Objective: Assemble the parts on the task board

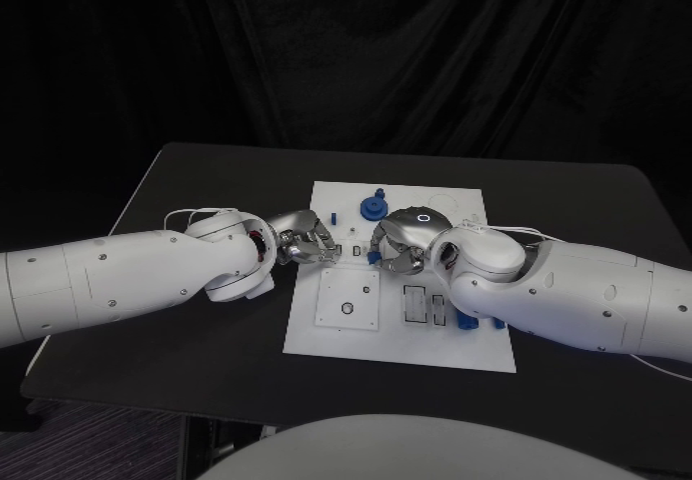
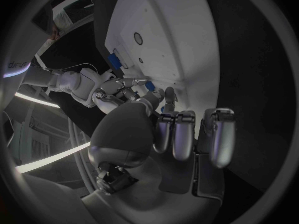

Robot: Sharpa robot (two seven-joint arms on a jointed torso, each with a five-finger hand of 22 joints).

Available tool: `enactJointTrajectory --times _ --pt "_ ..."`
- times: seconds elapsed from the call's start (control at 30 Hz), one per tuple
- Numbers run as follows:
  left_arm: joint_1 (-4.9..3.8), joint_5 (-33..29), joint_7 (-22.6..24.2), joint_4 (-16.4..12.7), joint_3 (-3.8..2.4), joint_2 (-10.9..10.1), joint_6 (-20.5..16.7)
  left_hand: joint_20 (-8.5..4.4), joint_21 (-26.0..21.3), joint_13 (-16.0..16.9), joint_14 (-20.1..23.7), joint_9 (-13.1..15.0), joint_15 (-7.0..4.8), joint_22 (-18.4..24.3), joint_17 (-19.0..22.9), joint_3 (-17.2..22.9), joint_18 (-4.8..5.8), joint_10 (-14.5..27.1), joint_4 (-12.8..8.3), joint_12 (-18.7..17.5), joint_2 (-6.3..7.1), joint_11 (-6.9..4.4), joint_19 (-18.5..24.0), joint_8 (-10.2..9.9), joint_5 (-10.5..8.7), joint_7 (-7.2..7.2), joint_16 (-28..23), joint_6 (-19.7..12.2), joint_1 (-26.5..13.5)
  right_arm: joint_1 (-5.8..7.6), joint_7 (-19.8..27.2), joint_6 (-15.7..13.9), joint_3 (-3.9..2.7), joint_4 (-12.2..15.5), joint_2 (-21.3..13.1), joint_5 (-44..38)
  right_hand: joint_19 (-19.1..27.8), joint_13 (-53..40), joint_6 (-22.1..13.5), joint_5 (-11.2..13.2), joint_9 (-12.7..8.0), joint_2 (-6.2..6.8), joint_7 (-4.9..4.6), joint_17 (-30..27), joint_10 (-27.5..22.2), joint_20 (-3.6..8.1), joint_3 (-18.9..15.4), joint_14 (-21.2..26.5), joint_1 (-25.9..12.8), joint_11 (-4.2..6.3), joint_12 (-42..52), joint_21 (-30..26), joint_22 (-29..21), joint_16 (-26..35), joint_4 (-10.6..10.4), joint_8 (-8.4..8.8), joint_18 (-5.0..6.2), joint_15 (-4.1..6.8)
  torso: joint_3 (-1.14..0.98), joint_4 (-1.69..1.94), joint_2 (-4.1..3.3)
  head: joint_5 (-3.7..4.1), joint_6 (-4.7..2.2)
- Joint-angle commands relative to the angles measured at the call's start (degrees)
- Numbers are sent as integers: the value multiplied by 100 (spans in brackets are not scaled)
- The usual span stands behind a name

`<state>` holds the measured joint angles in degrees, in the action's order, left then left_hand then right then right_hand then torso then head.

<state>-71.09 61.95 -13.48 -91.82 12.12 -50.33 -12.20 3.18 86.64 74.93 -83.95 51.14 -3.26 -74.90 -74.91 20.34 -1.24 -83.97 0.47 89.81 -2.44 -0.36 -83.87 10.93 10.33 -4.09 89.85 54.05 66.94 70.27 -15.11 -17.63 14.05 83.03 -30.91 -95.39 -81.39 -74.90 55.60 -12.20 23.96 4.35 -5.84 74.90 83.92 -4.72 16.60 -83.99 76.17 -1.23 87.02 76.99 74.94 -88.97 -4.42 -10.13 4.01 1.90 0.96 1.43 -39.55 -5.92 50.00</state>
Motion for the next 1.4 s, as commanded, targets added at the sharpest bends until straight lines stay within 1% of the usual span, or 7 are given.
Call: enactJointTrajectory --times 0.03,0.27,0.4,0.53,0.93,1.07,1.4 --pt "16 -13 62 -4 -3 15 28 44 -37 1507 -605 10 35 -903 -1509 26 -60 -603 -15 19 -8 37 -74 5 31 4 15 -31 0 -34 45 -68 7 -10 1 -38 27 -1030 64 -92 93 -15 17 1291 126 6 -26 -460 81 -2 -30 -15 1053 37 35 -65 -56 -11 0 0 0 9 0" --pt "22 -13 212 -1 -3 14 -125 46 -41 1507 -605 15 42 -905 -1509 4 -60 -603 28 19 -14 46 -75 2 -74 -8 15 -35 -77 -38 153 -468 6 27 -46 -38 -21 -1096 261 -296 402 -73 86 1340 195 25 -37 -493 175 22 16 58 1078 5 115 -285 -73 9 0 -1 0 8 0" --pt "26 -13 482 1 -3 -1 -352 66 -43 1507 -605 4 68 -918 -1509 -149 -56 -603 276 19 -19 77 -83 -33 -574 -43 15 -66 -375 -38 242 -821 5 93 -101 -38 -73 -1152 318 -352 514 -74 116 1385 255 36 -51 -523 176 40 56 135 1103 -24 122 -351 -92 25 2 -2 -1 -3 0" --pt "30 -13 835 2 -3 -16 -492 107 -52 1507 -605 -52 120 -920 -1509 -409 -56 -603 550 19 56 145 -78 -149 -744 -126 15 -230 -658 -38 329 -1202 4 201 -176 -38 -104 -1175 329 -362 563 -70 131 1404 282 45 -63 -535 160 53 73 179 1118 -36 113 -369 -103 36 -2 -7 0 -18 0" --pt "37 -378 1567 -89 -3 -72 -701 233 -54 1507 -605 -750 244 -957 -1509 -762 -52 -603 683 19 66 271 -81 -575 -735 -259 15 -330 -510 -38 418 -1636 5 450 -319 -38 -65 -1131 337 -365 597 -69 141 1360 239 51 -76 -508 130 60 42 123 1098 -9 89 -379 -88 42 -1 -2 3 -3 0" --pt "39 -847 1721 -77 -3 -77 -678 252 -70 1507 -605 -995 259 -950 -1509 -924 -59 -603 697 19 80 287 -59 -645 -333 -274 15 -271 -293 -38 437 -1725 5 485 -345 -38 -70 -1145 340 -364 611 -66 147 1370 253 53 -82 -514 116 64 52 131 1100 -15 78 -383 -90 45 2 -5 0 0 0" --pt "48 -1151 1773 -70 -3 -64 -593 267 -95 1507 -605 -1150 273 -930 -1509 -1037 -68 -603 731 19 22 299 -26 -678 -214 -285 15 -255 -158 -39 458 -1808 6 533 -355 -38 -70 -1148 335 -349 634 -59 152 1373 257 58 -95 -516 89 71 54 132 1101 -16 56 -384 -90 50 -3 4 5 12 0"
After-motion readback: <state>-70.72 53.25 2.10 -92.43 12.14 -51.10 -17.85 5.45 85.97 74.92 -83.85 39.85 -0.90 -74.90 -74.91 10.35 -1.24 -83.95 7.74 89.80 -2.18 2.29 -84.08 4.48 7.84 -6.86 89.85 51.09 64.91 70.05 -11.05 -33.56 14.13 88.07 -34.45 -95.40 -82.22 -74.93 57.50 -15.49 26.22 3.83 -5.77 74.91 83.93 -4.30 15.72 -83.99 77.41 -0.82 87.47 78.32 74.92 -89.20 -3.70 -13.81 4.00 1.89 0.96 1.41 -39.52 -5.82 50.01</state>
